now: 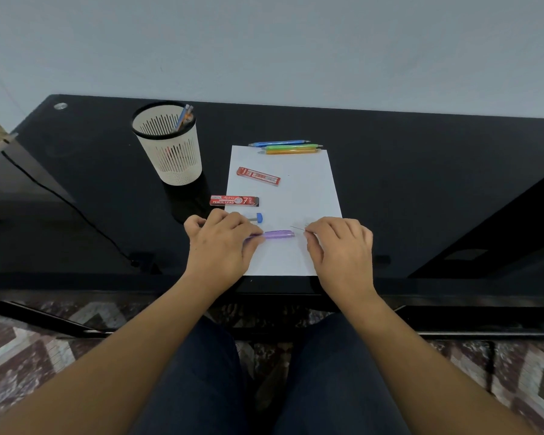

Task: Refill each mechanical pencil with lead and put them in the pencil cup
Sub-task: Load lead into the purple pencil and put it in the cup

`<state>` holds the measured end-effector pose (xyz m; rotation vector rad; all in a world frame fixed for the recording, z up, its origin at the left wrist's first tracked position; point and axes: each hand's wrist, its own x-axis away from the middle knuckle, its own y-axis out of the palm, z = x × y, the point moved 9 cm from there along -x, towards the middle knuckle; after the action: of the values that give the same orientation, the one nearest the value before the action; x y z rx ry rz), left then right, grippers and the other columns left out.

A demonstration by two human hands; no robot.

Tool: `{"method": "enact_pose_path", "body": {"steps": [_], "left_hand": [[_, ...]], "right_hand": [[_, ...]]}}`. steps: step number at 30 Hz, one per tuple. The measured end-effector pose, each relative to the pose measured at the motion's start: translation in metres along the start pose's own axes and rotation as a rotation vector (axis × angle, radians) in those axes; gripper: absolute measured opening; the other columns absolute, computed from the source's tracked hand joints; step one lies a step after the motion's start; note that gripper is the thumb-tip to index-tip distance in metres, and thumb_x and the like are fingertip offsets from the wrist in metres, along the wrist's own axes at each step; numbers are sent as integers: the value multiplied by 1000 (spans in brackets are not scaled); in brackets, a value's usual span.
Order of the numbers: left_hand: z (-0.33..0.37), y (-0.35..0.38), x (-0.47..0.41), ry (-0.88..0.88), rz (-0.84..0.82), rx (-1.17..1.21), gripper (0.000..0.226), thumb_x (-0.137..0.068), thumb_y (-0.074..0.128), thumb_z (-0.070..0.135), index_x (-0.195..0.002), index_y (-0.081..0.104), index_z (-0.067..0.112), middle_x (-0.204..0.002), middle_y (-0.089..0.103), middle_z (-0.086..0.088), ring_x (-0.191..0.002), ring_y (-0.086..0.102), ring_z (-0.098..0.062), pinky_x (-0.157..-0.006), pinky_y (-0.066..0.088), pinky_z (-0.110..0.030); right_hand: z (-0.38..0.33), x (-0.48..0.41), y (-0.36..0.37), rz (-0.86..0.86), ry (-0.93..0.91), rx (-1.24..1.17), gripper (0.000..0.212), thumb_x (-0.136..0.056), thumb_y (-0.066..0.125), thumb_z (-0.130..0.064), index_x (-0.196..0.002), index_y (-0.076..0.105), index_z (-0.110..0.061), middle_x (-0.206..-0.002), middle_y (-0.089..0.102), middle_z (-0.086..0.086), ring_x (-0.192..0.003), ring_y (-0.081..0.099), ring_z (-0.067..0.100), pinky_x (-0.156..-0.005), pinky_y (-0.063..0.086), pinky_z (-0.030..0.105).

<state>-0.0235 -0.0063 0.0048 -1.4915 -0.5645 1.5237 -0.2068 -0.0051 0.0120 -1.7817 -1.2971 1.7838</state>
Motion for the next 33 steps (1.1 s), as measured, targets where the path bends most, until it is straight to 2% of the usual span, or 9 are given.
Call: {"method": "enact_pose_path", "body": {"steps": [6,14,23,33], "left_hand": [[-5,-11,4,-44,124,-12,8,-91,62,26,-96,69,24,-95,69,10,-88,60,-16,-80,21,-36],[-6,-12,5,-62,157,12,20,-95,47,26,-101,66,22,-100,69,7,-95,61,-15,-86,23,-38],[-4,-14,6,-45,186,-15,12,-92,57,23,-99,67,23,-99,69,8,-95,61,-16,-85,22,-38],[-2,-14,5,-28,176,-46,9,-92,61,22,-98,68,24,-99,69,10,-95,61,-17,-83,22,-39]], "right_hand": [[-1,2,-5,54,-16,14,6,-91,62,-22,-88,68,-20,-87,64,-7,-83,53,18,-80,35,31],[-2,2,-6,86,-35,-12,6,-90,63,-21,-92,69,-18,-85,65,-6,-84,54,18,-81,37,33],[-4,2,-6,89,-56,-26,14,-93,56,-25,-91,69,-19,-85,64,-6,-86,51,17,-81,35,32],[-5,2,-4,85,-73,-16,10,-91,61,-23,-92,70,-20,-85,64,-4,-86,52,18,-82,35,33]]}}
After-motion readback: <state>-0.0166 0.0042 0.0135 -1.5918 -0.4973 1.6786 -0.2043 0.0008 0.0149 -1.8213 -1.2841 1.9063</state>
